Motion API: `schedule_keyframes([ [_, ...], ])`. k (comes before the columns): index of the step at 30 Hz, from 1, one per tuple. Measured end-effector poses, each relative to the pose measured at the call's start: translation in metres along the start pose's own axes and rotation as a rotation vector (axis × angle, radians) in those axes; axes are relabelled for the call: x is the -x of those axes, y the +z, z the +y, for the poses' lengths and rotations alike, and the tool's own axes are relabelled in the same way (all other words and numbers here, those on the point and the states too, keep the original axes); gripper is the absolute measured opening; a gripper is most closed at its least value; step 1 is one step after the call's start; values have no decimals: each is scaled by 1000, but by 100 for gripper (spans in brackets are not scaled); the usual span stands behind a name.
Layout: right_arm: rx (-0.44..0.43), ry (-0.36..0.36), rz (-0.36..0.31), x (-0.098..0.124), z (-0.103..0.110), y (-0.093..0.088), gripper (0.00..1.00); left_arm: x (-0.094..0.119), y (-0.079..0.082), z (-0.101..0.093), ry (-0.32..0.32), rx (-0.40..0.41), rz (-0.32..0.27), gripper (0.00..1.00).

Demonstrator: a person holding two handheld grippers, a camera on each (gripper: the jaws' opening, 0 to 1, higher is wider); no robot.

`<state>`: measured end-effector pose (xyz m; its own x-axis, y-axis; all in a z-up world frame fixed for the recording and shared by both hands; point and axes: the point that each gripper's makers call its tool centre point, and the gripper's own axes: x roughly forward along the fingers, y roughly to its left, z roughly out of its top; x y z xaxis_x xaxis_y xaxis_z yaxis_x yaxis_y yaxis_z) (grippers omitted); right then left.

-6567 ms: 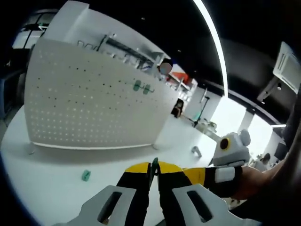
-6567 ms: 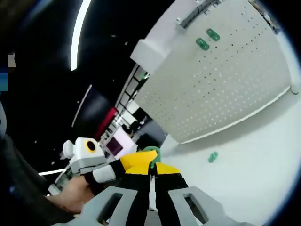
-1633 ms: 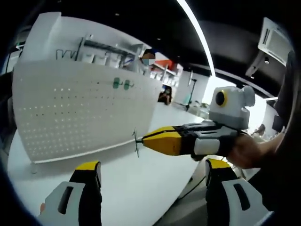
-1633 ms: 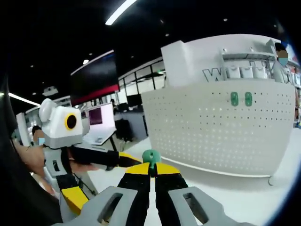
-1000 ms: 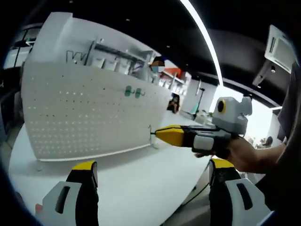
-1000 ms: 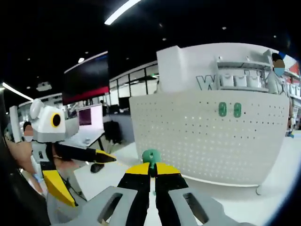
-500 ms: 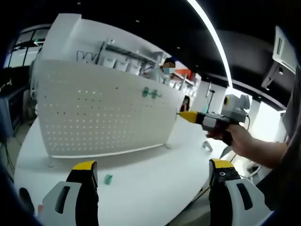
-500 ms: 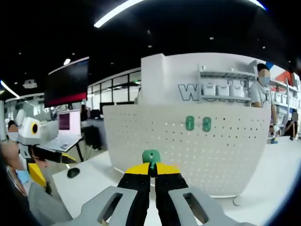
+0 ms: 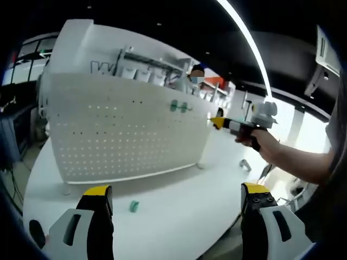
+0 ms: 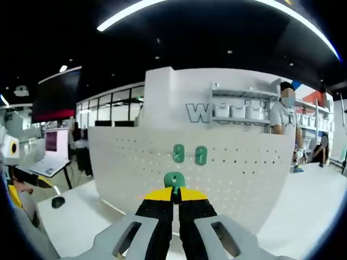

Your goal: Insert the hook assembly into the mounting plate slot until the hook locks in place.

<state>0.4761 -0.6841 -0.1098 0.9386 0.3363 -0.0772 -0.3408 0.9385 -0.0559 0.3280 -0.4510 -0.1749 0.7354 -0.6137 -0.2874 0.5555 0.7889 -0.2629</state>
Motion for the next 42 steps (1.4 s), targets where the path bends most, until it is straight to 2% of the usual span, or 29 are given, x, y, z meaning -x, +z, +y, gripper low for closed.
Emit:
schedule_keyframes([
  [14,-43,-110,-52,-23,-47,16,0,-4,-2,4,2,-6,22,99],
  [20,-58,-134,-70,-33,-57,21,0,-4,-4,4,1,-4,30,98],
  [22,-102,-136,-83,-36,-59,21,0,-4,-5,4,1,-2,33,98],
  [25,-107,-149,-67,-44,-65,14,0,-5,-5,6,2,1,34,97],
  [27,-147,-155,-72,-46,-68,12,0,-5,-5,7,7,-3,34,96],
  [32,-149,-173,-81,-56,-77,14,0,-8,-4,5,7,-36,40,96],
  [37,-173,-178,-87,-68,-81,13,0,-9,-3,3,-2,-30,45,97],
  [42,-188,-193,-108,-78,-87,17,0,-8,1,9,11,-55,50,97],
])
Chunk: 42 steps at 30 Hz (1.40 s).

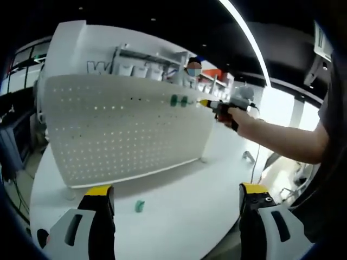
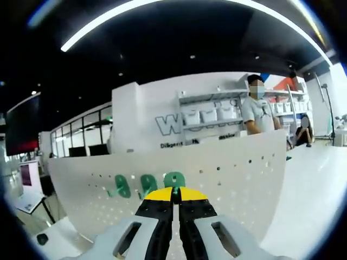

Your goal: Insert the hook assembly into the mounting plate slot until the hook locks in place.

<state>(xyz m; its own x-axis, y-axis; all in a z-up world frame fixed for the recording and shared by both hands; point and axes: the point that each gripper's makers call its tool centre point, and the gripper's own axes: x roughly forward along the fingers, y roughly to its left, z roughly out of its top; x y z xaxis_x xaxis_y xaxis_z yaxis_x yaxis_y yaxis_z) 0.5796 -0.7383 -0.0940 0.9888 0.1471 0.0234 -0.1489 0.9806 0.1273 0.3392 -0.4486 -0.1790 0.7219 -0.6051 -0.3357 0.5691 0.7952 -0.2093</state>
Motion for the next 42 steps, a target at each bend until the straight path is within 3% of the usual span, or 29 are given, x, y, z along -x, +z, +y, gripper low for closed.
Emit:
schedule_keyframes([
  [8,9,-13,-17,-14,-4,3,0,-1,-4,8,16,14,6,96],
  [31,65,-43,-52,-21,-9,-10,1,-1,-9,14,33,39,11,93],
  [40,117,-33,13,-24,-8,-11,2,-1,-12,11,31,43,18,93],
  [42,95,-30,-13,-23,-6,-2,4,-1,-12,11,32,41,17,93],
])
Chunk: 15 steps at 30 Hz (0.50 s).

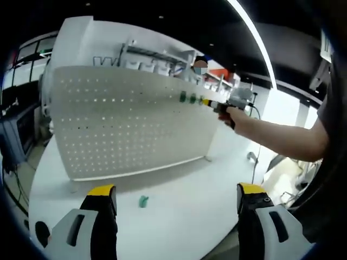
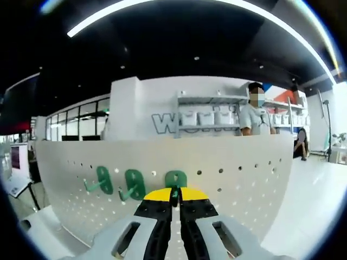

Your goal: Insert the hook assembly into the mounting plate slot until the hook locks in place.

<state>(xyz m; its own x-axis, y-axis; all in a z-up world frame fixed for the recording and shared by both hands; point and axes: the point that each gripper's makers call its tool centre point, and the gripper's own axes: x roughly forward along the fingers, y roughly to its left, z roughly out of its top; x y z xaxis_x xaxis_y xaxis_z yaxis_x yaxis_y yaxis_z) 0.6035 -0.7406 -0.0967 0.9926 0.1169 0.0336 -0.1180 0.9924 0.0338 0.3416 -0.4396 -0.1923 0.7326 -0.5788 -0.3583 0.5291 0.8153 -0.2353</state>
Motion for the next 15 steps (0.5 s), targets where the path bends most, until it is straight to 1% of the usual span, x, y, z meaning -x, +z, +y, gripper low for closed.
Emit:
schedule_keyframes([
  [1,-1,2,2,0,1,1,5,0,-1,0,-1,0,0,93],
  [3,27,-1,3,-1,2,4,6,-1,-3,-1,-3,2,8,94],
  [4,25,0,5,-1,1,5,7,-1,-4,-1,-3,2,11,93],
  [6,-13,8,6,-1,2,5,10,-1,-6,-2,-6,6,13,93],
  [8,-16,10,6,-1,3,7,12,-1,-6,-3,-8,7,12,93],
  [11,-2,17,1,2,5,11,12,-1,-5,-3,-9,8,10,93],
  [15,23,23,-24,7,8,23,13,0,-4,-4,-10,3,9,93],
])
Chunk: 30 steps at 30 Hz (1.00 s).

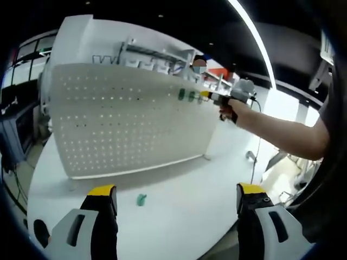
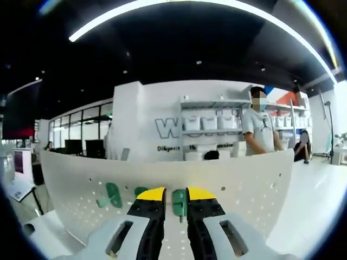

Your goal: Insert the hook assembly into the mounting plate slot until the hook locks in place.

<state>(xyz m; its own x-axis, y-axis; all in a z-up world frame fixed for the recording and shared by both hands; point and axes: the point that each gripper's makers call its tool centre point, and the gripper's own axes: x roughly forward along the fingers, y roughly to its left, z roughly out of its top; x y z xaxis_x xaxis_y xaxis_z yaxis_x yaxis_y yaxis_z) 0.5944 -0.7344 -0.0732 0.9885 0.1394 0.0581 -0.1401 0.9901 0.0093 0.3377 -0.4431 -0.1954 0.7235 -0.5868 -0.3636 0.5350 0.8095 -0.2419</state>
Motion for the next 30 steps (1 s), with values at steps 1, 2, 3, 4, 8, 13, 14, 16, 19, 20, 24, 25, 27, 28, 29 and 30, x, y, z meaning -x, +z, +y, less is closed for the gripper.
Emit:
schedule_keyframes([
  [1,4,3,-3,1,0,2,13,0,0,0,0,0,0,93],
  [2,6,6,-7,2,1,4,13,0,-1,0,0,0,0,93],
  [3,5,9,-8,2,1,6,13,1,-1,-1,-1,1,-1,93],
  [4,2,10,-8,4,0,8,13,1,-1,-2,-2,1,-2,93],
  [8,-4,12,-16,9,-1,13,13,4,-1,-4,-1,-4,-6,92],
  [13,1,12,-21,18,-1,17,13,8,1,-3,5,-5,-16,92],
  [14,0,10,-21,20,-2,18,13,8,2,-3,5,-4,-18,92],
  [16,-5,10,-20,24,-3,18,13,10,3,-3,6,-4,-24,91],
  [19,-2,13,-9,30,-3,17,12,11,2,-4,7,-6,-23,91],
  [20,8,17,2,32,-3,14,13,11,2,-5,8,-6,-21,91],
  [24,-4,31,24,38,-3,9,13,13,1,-9,0,24,-29,91],
  [25,-1,36,33,41,-2,7,13,14,1,-10,2,19,-26,91],
  [27,7,47,45,45,0,4,13,15,-1,-11,2,15,-22,91],
  [28,-4,57,56,47,1,1,13,15,-1,-12,0,19,-20,91],
  [29,-39,77,80,49,3,-5,14,15,-2,-13,-1,28,-19,90],
  [30,-48,75,87,51,2,-7,14,16,-3,-13,-1,29,-15,90],
])
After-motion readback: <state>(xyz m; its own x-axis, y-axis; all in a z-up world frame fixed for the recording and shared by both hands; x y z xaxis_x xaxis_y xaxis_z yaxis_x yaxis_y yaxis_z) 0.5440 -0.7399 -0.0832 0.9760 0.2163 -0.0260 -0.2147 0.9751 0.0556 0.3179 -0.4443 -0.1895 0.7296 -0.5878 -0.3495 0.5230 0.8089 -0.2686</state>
